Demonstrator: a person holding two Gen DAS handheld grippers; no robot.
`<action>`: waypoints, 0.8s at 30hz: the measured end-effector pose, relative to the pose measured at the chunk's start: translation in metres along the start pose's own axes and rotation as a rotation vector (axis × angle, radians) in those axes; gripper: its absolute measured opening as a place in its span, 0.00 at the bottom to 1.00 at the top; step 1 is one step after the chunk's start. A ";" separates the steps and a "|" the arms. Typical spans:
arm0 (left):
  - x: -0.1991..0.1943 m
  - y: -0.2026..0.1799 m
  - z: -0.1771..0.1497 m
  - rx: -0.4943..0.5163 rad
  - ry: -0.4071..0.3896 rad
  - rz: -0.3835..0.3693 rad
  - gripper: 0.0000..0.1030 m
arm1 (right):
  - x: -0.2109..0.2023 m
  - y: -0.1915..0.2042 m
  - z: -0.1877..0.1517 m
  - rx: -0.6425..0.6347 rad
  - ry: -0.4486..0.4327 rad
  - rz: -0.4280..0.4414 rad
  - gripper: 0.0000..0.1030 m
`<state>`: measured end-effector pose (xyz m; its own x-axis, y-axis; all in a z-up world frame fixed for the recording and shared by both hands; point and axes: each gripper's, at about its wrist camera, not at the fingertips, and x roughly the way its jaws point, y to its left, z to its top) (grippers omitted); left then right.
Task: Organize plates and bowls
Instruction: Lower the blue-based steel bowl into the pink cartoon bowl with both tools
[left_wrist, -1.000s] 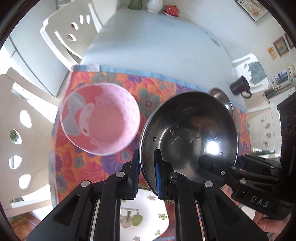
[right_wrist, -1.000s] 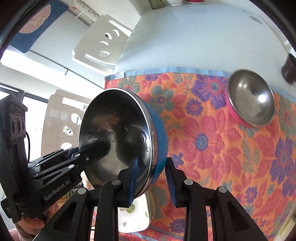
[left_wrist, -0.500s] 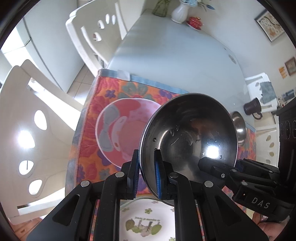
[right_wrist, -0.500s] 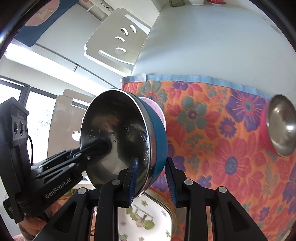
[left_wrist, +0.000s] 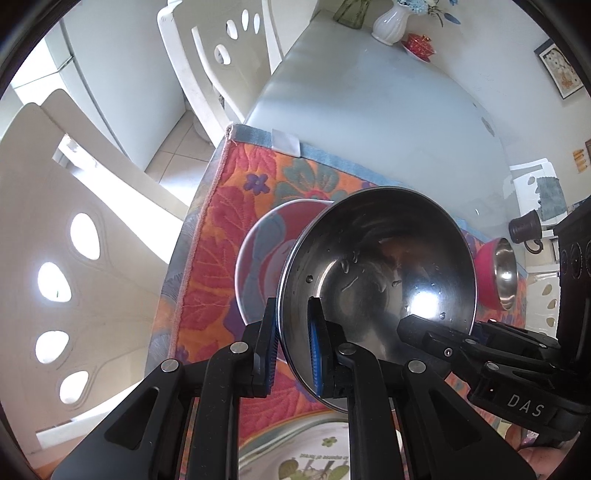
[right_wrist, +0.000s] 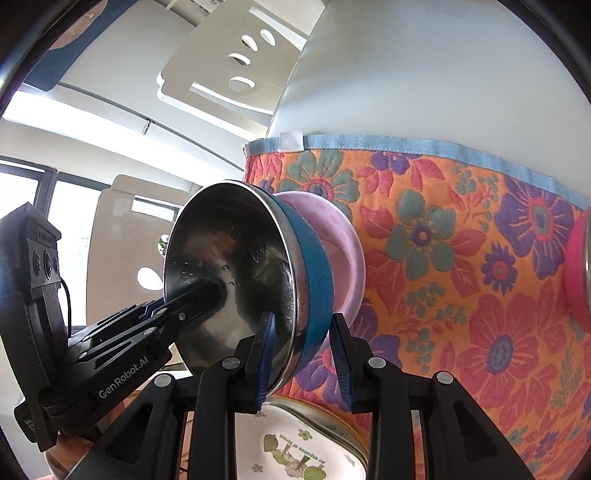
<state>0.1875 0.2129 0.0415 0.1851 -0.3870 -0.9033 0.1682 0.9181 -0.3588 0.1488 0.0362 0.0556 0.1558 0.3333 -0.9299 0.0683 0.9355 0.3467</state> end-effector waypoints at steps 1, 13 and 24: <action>0.003 0.002 0.001 -0.004 0.002 -0.001 0.11 | 0.003 0.000 0.002 0.002 0.003 0.000 0.29; 0.022 0.011 0.004 -0.006 0.031 0.005 0.11 | 0.024 -0.002 0.013 0.010 0.031 -0.024 0.30; 0.025 0.007 0.004 0.018 0.028 0.019 0.12 | 0.030 -0.009 0.016 0.030 0.040 -0.030 0.30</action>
<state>0.1973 0.2090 0.0171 0.1613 -0.3664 -0.9164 0.1826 0.9236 -0.3371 0.1690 0.0358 0.0268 0.1134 0.3101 -0.9439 0.1016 0.9414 0.3215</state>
